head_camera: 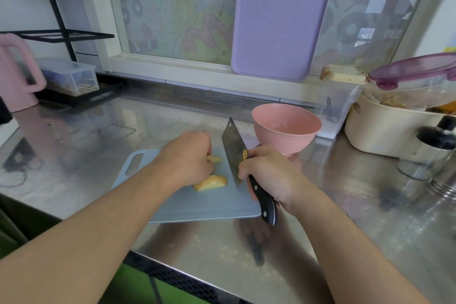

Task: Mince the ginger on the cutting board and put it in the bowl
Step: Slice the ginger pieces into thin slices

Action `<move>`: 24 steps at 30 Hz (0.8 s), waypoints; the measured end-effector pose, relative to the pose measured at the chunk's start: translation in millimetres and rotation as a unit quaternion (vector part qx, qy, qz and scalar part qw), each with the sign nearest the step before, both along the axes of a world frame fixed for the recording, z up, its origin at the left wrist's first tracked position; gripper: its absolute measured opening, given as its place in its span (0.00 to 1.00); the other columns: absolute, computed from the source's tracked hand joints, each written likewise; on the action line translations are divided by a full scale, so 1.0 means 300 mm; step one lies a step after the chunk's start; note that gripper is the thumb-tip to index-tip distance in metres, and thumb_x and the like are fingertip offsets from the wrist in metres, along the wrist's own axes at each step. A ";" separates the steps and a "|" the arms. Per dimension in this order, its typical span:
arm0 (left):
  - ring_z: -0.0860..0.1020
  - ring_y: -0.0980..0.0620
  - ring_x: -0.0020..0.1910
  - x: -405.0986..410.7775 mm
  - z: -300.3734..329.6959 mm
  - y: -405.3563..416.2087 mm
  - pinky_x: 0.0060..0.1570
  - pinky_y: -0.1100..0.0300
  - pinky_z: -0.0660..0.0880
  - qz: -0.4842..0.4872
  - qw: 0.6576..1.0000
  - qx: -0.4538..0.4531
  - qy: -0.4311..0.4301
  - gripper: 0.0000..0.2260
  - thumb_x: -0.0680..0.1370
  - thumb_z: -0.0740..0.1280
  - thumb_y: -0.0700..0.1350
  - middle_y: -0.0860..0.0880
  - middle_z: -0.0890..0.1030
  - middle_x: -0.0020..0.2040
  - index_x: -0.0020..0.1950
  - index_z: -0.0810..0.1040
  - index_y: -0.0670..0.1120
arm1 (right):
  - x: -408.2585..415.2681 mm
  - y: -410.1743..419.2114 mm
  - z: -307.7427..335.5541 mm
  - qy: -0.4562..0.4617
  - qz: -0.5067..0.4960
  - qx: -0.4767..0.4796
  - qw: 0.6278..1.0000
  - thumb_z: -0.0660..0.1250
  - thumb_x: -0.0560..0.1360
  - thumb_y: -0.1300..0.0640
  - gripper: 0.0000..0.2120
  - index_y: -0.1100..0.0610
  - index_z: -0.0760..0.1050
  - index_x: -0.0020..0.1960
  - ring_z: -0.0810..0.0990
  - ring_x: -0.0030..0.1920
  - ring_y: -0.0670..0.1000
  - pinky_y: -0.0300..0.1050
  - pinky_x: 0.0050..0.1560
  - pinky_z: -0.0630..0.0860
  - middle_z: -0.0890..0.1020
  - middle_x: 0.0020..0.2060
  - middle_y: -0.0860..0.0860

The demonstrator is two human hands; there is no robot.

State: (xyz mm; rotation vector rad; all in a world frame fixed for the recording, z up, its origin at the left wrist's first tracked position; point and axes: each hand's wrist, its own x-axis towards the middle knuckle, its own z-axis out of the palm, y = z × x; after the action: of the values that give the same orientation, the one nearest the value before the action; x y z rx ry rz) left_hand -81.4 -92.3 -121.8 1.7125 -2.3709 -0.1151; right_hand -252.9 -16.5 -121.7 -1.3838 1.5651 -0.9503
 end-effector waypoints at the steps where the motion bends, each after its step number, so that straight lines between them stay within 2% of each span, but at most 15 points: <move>1: 0.77 0.46 0.49 -0.001 -0.002 -0.003 0.39 0.55 0.74 -0.001 1.000 -0.022 0.004 0.06 0.75 0.70 0.46 0.51 0.77 0.50 0.51 0.76 0.51 | -0.001 0.000 0.000 0.001 -0.001 0.000 1.000 0.65 0.62 0.61 0.03 0.60 0.72 0.33 0.69 0.28 0.59 0.56 0.37 0.63 0.72 0.22 0.59; 4: 0.79 0.47 0.48 -0.007 -0.014 -0.009 0.45 0.52 0.79 -0.013 0.999 -0.038 0.029 0.04 0.77 0.71 0.50 0.51 0.78 0.48 0.47 0.77 0.52 | -0.005 -0.002 0.000 0.005 -0.008 -0.001 1.000 0.65 0.65 0.64 0.04 0.60 0.71 0.33 0.69 0.30 0.59 0.56 0.37 0.63 0.72 0.22 0.59; 7: 0.80 0.53 0.44 0.000 -0.022 -0.016 0.45 0.55 0.79 -0.015 0.994 0.003 0.110 0.07 0.78 0.71 0.54 0.55 0.81 0.43 0.44 0.80 0.53 | -0.004 -0.003 0.004 0.001 -0.008 -0.003 1.000 0.66 0.64 0.63 0.04 0.59 0.71 0.32 0.70 0.30 0.59 0.56 0.37 0.63 0.72 0.23 0.59; 11: 0.79 0.60 0.43 0.020 -0.027 -0.017 0.38 0.67 0.72 -0.030 0.985 0.037 0.166 0.02 0.79 0.72 0.47 0.58 0.82 0.43 0.47 0.83 0.54 | -0.008 -0.002 0.002 -0.003 -0.011 -0.002 1.000 0.65 0.67 0.66 0.09 0.59 0.70 0.31 0.69 0.30 0.59 0.56 0.37 0.63 0.71 0.22 0.58; 14: 0.81 0.56 0.46 0.020 -0.027 -0.016 0.47 0.62 0.78 -0.023 0.977 0.065 0.201 0.08 0.75 0.77 0.49 0.57 0.82 0.47 0.52 0.82 0.54 | -0.007 -0.001 -0.001 0.001 -0.008 -0.002 1.000 0.65 0.66 0.65 0.06 0.59 0.70 0.31 0.69 0.30 0.59 0.55 0.37 0.63 0.71 0.22 0.58; 17: 0.82 0.53 0.50 0.009 -0.014 -0.014 0.55 0.55 0.80 0.012 0.984 0.094 0.153 0.14 0.73 0.78 0.54 0.55 0.83 0.50 0.54 0.82 0.51 | -0.007 -0.003 -0.002 0.002 -0.009 0.001 1.000 0.66 0.65 0.64 0.03 0.60 0.72 0.33 0.70 0.30 0.59 0.56 0.37 0.63 0.72 0.23 0.58; 20: 0.83 0.51 0.49 0.003 -0.002 -0.006 0.55 0.52 0.81 0.023 0.987 0.109 0.118 0.12 0.73 0.78 0.55 0.52 0.86 0.48 0.51 0.86 0.50 | -0.008 -0.006 -0.004 -0.001 -0.007 0.004 1.000 0.65 0.65 0.64 0.03 0.60 0.72 0.34 0.70 0.29 0.58 0.56 0.37 0.64 0.72 0.23 0.59; 24: 0.84 0.51 0.49 0.001 0.010 -0.012 0.55 0.53 0.82 0.017 0.985 0.125 0.116 0.13 0.71 0.81 0.53 0.52 0.86 0.47 0.52 0.87 0.51 | -0.011 -0.009 -0.005 0.000 -0.013 0.010 1.000 0.66 0.67 0.66 0.03 0.61 0.73 0.36 0.71 0.27 0.58 0.55 0.37 0.65 0.72 0.24 0.59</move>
State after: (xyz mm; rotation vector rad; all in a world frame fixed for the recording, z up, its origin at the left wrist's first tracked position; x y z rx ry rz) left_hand -81.2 -95.8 -118.7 1.7346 -2.2299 -0.5948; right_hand -256.3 -19.1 -123.3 -1.3523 1.5928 -0.9485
